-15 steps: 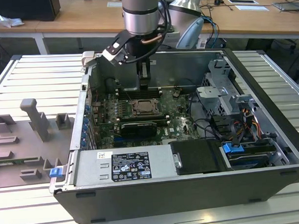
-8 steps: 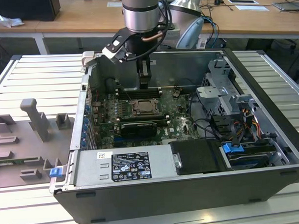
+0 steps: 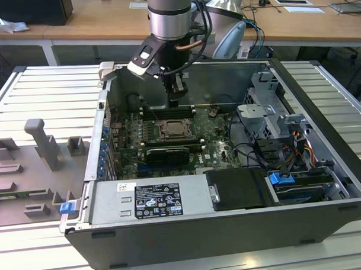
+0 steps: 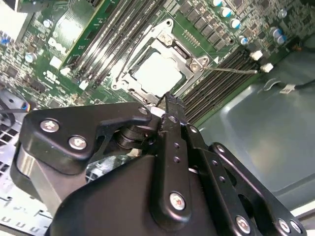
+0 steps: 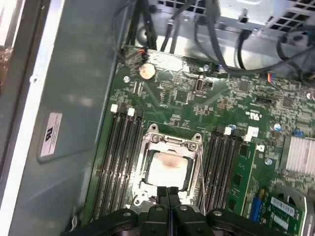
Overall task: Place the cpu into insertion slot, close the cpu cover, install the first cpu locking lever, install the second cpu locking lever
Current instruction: 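Install the first cpu locking lever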
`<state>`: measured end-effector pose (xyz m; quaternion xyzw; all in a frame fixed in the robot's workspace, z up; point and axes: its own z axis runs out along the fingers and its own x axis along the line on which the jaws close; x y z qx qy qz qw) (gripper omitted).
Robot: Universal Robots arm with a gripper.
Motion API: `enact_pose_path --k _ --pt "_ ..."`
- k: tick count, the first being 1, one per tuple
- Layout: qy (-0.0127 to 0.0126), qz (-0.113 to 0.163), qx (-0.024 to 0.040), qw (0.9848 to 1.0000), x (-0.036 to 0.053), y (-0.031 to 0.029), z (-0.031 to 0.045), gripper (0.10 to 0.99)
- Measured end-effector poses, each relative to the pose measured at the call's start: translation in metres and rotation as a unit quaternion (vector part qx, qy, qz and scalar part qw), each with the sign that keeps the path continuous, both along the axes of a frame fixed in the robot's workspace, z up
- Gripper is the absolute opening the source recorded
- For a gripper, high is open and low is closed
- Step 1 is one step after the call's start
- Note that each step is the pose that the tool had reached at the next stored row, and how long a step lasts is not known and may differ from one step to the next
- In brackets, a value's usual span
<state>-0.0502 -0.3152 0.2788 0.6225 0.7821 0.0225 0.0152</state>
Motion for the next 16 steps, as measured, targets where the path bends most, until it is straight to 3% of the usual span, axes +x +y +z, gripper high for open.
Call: enact_pose_path --k 5,8,10,11,16 --pt "0.0002 0.052 0.0000 0.9986 -0.0001 0.0000 -0.0006 0.106" --pt "0.0002 0.101 0.0000 0.9949 -0.0001 0.0000 -0.0006 0.106" --pt "0.0003 0.113 0.0000 0.9936 -0.0001 0.0000 -0.0005 0.106" --pt "0.0002 0.127 -0.0001 0.9918 -0.0001 0.0000 -0.0005 0.106" --pt "0.0002 0.165 0.0000 0.9863 -0.0001 0.0000 -0.0005 0.106"
